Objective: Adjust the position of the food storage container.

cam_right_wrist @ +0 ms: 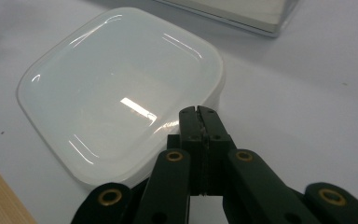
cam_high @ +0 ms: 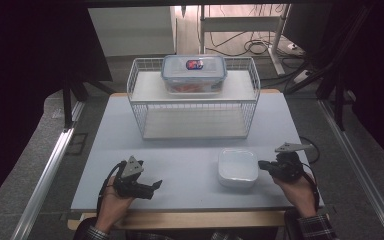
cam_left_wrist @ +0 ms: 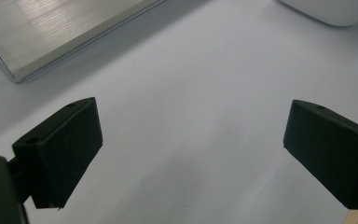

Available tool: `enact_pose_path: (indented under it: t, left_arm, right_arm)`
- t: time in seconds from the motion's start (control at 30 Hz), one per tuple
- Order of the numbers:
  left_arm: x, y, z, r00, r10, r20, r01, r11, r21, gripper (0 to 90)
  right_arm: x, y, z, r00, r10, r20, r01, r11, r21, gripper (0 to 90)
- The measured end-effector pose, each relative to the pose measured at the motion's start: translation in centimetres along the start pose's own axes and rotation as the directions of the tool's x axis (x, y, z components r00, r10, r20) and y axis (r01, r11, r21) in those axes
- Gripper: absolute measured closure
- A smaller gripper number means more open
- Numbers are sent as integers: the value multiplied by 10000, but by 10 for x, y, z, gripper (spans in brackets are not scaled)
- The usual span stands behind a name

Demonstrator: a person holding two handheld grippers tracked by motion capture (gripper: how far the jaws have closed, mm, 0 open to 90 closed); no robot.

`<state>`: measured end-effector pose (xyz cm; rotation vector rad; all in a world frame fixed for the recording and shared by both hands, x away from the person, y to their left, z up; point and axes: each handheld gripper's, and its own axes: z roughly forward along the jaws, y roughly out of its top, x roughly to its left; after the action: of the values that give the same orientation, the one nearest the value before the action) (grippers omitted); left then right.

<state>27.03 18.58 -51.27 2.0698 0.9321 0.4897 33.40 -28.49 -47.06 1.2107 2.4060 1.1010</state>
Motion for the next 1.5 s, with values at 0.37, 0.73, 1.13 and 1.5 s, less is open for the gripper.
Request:
enact_pose_path:
  t: [0.37,0.73,1.13,1.5]
  left_arm:
    - [-1,1,1,9999,-84,80,83,9999,87,43]
    - [-2,2,1,9997,-174,168,171,9997,191,48]
    - [-2,2,1,9991,-306,285,303,9995,114,48]
    - [-2,1,1,9989,-350,324,345,9993,139,50]
  right_arm:
    - [29,15,26,9950,-687,-719,681,9976,-100,897]
    - [52,28,48,9871,-1061,-1201,1043,9943,-208,896]
    - [77,40,64,9750,-1504,-1634,1476,9886,-290,892]
    - [66,34,46,9800,-1759,-927,1689,9824,-793,600]
